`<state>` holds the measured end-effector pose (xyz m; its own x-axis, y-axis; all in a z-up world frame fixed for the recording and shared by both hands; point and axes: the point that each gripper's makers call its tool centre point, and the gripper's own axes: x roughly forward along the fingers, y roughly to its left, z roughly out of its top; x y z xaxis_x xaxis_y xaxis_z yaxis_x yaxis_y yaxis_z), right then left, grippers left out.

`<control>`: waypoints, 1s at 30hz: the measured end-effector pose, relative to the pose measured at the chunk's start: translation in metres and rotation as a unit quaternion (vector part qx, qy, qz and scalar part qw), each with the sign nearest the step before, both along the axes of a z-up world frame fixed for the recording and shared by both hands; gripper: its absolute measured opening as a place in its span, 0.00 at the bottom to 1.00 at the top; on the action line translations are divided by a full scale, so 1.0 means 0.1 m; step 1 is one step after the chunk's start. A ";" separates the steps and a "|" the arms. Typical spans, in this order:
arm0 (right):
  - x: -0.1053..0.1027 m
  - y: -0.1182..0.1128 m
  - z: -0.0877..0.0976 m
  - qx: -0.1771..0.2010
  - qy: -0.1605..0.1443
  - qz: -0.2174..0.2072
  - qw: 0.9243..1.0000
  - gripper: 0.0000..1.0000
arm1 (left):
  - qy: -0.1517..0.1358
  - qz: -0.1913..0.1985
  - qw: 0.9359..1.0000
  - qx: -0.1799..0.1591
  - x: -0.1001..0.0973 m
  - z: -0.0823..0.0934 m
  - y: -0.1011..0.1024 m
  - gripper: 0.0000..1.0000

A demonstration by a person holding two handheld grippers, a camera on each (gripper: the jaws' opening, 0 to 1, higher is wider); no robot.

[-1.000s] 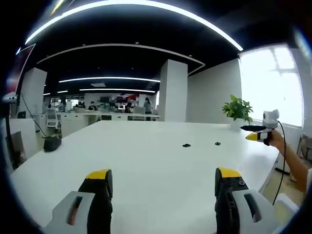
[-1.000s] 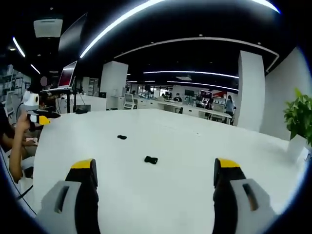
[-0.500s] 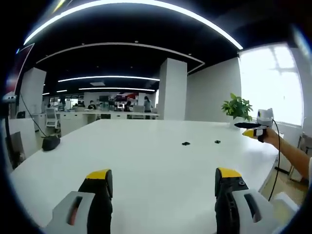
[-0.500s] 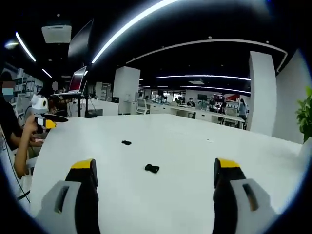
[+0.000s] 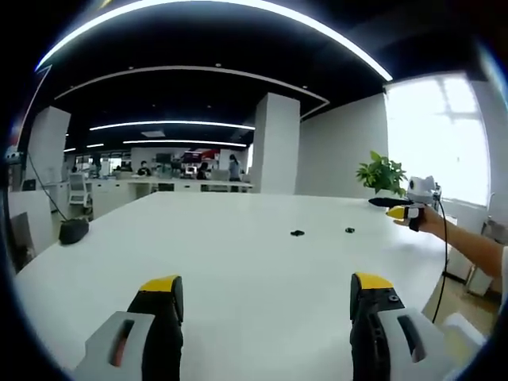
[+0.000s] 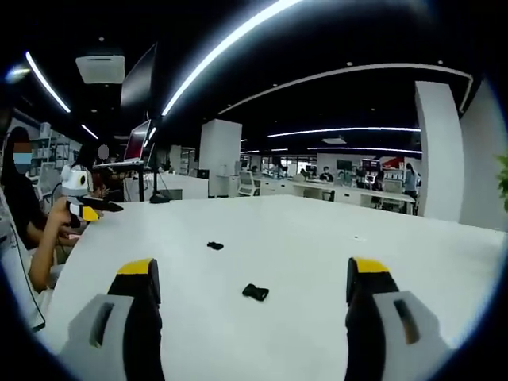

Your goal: Snap the two parts of the plastic buckle together until the buckle closes and remains connected.

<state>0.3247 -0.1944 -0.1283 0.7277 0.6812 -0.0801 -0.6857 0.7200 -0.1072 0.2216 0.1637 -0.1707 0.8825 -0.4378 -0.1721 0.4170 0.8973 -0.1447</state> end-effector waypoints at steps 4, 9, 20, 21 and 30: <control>0.05 0.03 -0.03 0.000 0.008 0.006 1.000 0.98 | -0.004 0.004 1.000 0.001 0.05 0.02 -0.01 0.88; 0.11 0.05 -0.07 -0.006 0.017 0.013 1.000 0.97 | -0.009 0.003 1.000 0.014 0.10 0.02 -0.04 0.88; 0.09 0.08 -0.06 0.009 0.016 0.014 1.000 0.94 | -0.009 -0.019 0.999 0.025 0.30 0.08 -0.14 0.88; 0.09 0.08 -0.07 0.011 0.019 0.014 1.000 0.93 | -0.008 -0.021 0.999 0.029 0.33 0.09 -0.15 0.88; 0.15 0.04 -0.17 0.003 0.031 0.006 0.999 0.92 | 0.005 -0.028 0.998 0.061 0.50 0.07 -0.23 0.89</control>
